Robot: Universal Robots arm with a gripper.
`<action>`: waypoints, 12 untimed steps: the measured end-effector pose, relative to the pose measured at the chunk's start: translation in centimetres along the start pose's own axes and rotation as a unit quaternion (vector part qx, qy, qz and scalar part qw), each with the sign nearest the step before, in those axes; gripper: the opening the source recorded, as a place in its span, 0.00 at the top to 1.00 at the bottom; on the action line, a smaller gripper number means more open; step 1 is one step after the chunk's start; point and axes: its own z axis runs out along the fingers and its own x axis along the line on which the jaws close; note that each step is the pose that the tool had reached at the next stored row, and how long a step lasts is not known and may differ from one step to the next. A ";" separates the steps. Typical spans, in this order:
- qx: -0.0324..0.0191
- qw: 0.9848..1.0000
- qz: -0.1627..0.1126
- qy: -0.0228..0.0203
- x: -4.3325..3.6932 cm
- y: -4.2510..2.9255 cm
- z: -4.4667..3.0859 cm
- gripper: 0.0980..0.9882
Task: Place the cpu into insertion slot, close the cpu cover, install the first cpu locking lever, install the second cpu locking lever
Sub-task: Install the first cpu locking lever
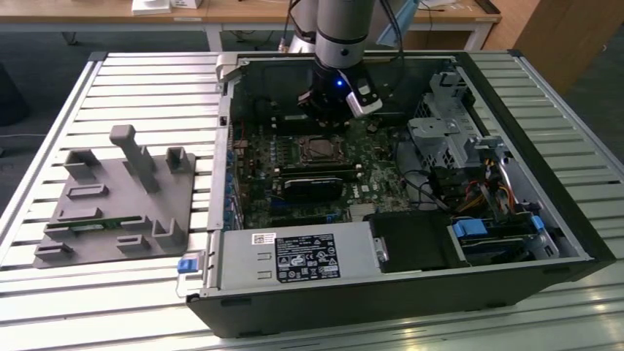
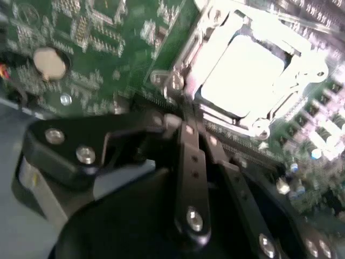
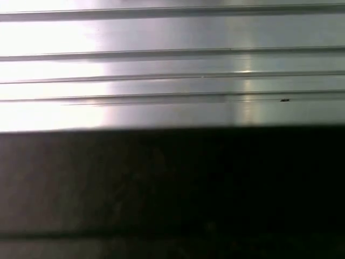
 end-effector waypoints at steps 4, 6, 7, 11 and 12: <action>0.001 1.000 0.000 0.000 -0.01 0.03 0.08 0.99; 0.001 1.000 0.000 0.000 -0.02 0.06 0.02 0.99; 0.000 1.000 0.000 0.000 -0.03 0.09 -0.19 0.99; 0.001 1.000 0.000 0.000 -0.01 0.12 -1.14 0.99; 0.001 1.000 0.000 0.000 -0.01 0.12 -1.13 0.99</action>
